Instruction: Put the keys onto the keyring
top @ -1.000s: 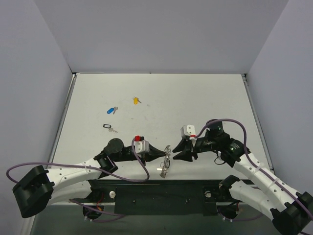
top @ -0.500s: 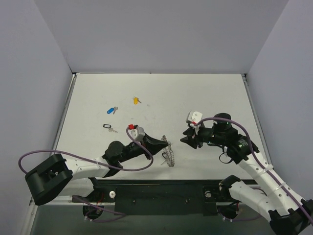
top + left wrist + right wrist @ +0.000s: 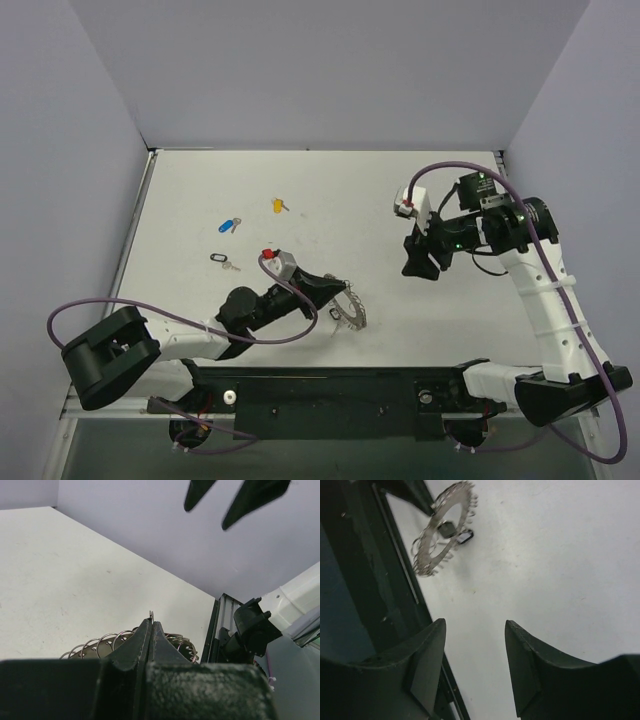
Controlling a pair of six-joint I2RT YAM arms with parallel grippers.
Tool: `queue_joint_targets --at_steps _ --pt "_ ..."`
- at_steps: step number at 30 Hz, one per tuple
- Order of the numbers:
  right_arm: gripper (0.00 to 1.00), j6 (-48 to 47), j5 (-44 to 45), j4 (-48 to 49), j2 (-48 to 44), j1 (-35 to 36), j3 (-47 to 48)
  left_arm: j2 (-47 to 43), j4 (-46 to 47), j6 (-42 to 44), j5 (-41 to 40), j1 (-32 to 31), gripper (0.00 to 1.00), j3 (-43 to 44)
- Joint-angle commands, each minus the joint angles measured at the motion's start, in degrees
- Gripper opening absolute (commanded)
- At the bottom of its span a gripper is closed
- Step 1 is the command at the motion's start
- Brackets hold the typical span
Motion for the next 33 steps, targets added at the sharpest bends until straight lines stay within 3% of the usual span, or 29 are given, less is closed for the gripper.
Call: queue_joint_targets --at_steps 1,3,6,9,17,23,33 --pt "0.49 -13.53 -7.48 -17.01 -1.30 -0.34 -0.28 -0.43 9.77 -1.56 -2.46 -0.30 0.00 4.56" --pt "0.51 -15.73 -12.32 -14.91 -2.53 -0.34 -4.31 -0.34 9.33 -2.17 -3.69 -0.39 0.00 5.18" --pt "0.51 -12.41 -17.16 -3.42 -4.90 -0.16 -12.14 -0.34 8.19 -3.49 -5.62 -1.00 0.00 6.14" --pt "0.51 -2.76 -16.21 10.36 -5.79 0.02 -15.50 -0.60 4.86 -4.02 -6.86 -1.71 0.00 7.20" --pt "0.48 14.05 -15.76 32.10 -5.00 1.86 -21.13 1.50 2.30 -7.79 -10.45 -3.73 0.00 10.71" --pt "0.46 11.25 -21.82 30.72 -6.49 1.86 -22.62 3.70 2.21 -10.60 -12.83 -5.40 0.00 13.17" --pt "0.40 -1.92 -27.62 18.33 -7.99 -0.60 -22.54 2.12 4.06 -12.63 -18.64 -7.42 0.00 12.04"
